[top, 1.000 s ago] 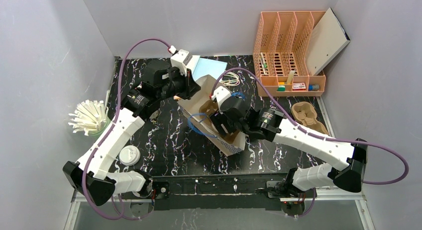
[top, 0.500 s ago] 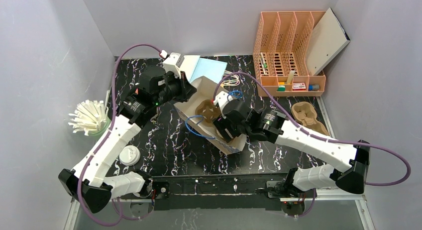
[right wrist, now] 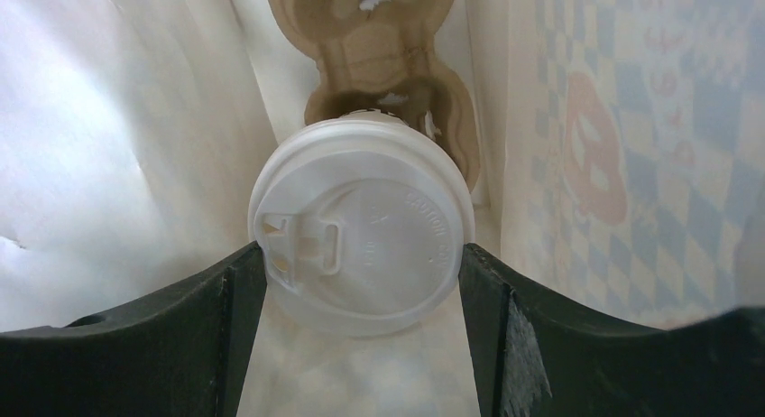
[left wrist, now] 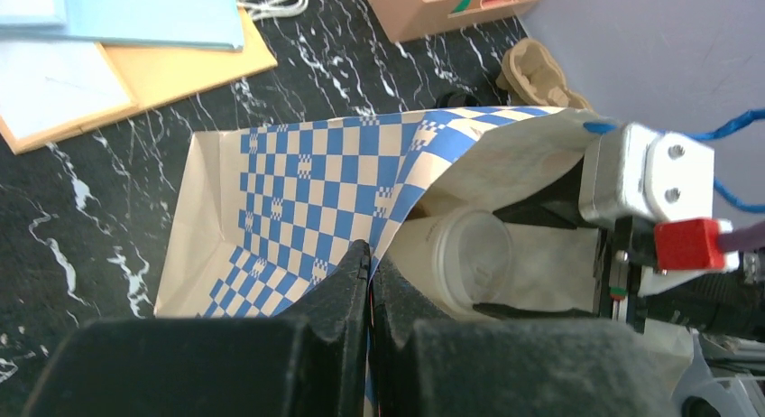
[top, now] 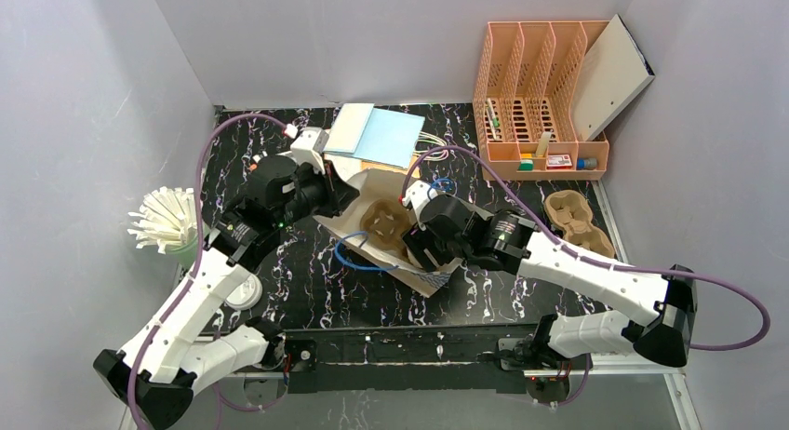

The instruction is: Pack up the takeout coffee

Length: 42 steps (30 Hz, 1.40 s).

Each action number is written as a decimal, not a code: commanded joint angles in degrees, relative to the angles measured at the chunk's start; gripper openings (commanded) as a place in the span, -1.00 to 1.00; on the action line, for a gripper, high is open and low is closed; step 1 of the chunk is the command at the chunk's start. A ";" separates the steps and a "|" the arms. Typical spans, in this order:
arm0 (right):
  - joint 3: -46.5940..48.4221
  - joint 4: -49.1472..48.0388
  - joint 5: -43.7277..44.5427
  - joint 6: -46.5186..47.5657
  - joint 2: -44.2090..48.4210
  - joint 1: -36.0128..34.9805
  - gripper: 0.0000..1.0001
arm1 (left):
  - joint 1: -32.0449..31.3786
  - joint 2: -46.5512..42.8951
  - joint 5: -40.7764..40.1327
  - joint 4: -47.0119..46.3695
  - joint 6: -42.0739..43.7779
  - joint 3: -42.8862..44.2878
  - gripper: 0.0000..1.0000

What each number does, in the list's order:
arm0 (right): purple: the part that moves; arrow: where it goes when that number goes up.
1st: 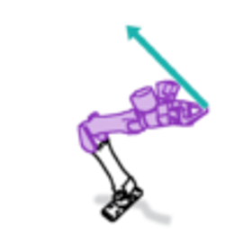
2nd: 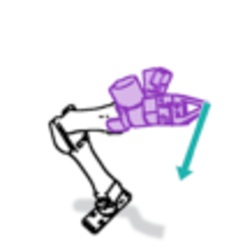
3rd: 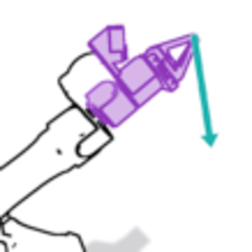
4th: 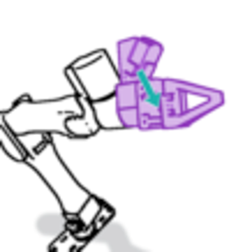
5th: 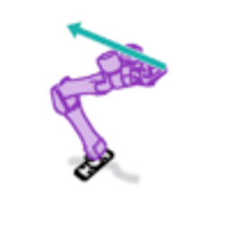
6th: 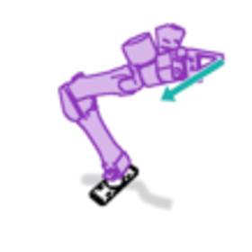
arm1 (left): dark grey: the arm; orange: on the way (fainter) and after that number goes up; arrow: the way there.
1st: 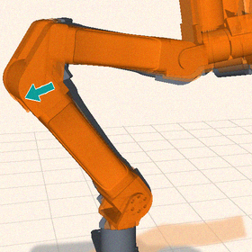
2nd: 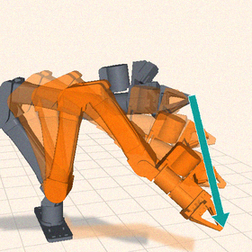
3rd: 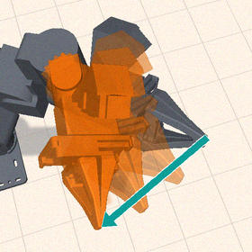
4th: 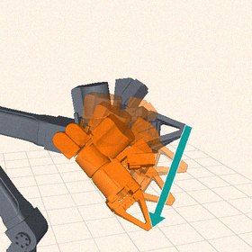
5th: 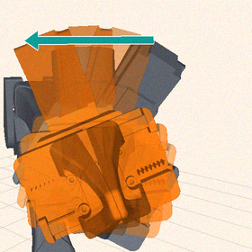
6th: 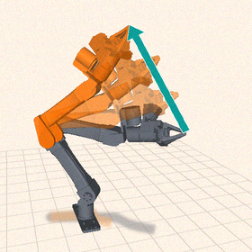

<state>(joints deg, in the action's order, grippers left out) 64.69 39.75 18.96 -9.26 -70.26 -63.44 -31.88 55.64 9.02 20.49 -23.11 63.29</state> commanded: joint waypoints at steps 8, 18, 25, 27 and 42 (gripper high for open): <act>6.21 -4.95 0.52 3.41 -4.89 -0.01 -0.43 | -0.73 -0.71 3.03 1.10 -2.08 -2.31 -1.00; 12.23 -1.35 -1.80 4.19 -8.03 0.02 -0.44 | -0.71 -1.00 0.66 4.87 -2.48 -2.32 -1.00; 11.62 6.56 -4.20 3.76 -4.94 0.02 -0.44 | -0.73 -2.57 -6.94 6.62 -2.41 -1.83 -1.00; 11.75 8.86 -4.93 3.53 -4.51 -0.01 -0.44 | -0.71 -2.59 -8.24 7.68 -2.08 -1.54 -1.00; 10.18 11.37 -8.72 5.73 -4.39 0.04 -0.44 | -0.73 5.49 -13.81 5.02 5.24 11.04 -1.00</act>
<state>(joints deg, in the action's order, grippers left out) 74.11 50.02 10.31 -4.64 -75.48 -63.44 -32.45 61.06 -1.08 27.68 -21.61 69.28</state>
